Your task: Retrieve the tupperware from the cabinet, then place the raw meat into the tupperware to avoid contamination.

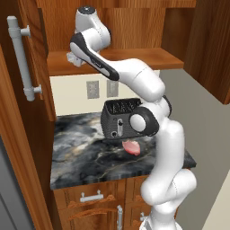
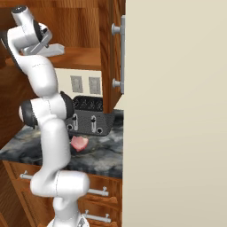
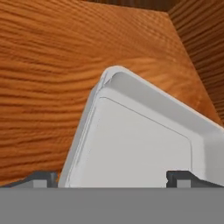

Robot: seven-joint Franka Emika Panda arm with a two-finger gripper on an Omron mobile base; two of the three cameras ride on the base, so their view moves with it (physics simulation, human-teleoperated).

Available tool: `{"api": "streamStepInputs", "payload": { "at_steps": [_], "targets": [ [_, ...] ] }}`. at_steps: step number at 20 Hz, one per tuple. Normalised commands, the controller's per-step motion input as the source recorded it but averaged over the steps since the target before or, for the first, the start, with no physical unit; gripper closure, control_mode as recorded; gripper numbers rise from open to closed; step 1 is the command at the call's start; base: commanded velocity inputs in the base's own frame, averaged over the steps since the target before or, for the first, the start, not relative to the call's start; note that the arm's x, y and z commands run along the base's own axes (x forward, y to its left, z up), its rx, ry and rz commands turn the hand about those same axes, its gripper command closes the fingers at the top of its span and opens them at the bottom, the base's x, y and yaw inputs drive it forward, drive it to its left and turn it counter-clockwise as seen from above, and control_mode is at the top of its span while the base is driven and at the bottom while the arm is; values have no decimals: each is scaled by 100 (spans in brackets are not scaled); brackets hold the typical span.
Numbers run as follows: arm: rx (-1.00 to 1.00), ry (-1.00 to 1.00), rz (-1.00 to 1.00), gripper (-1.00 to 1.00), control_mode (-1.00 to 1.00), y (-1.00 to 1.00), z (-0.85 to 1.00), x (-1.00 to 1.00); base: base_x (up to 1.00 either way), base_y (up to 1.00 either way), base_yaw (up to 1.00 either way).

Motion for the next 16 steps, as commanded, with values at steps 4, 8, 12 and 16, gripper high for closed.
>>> {"api": "streamStepInputs", "payload": {
  "at_steps": [4, 8, 12, 16],
  "targets": [
    [0, 13, 2, -100, -100, 9, -17, 3, 0, 0, 0],
    [0, 2, 1, 100, -100, 18, -9, 6, 0, 0, 0],
    [0, 0, 3, 100, -100, 21, -1, 7, 0, 0, 0],
    [0, 10, 8, 100, -100, 26, -3, 1, 0, 0, 0]
  ]
}}
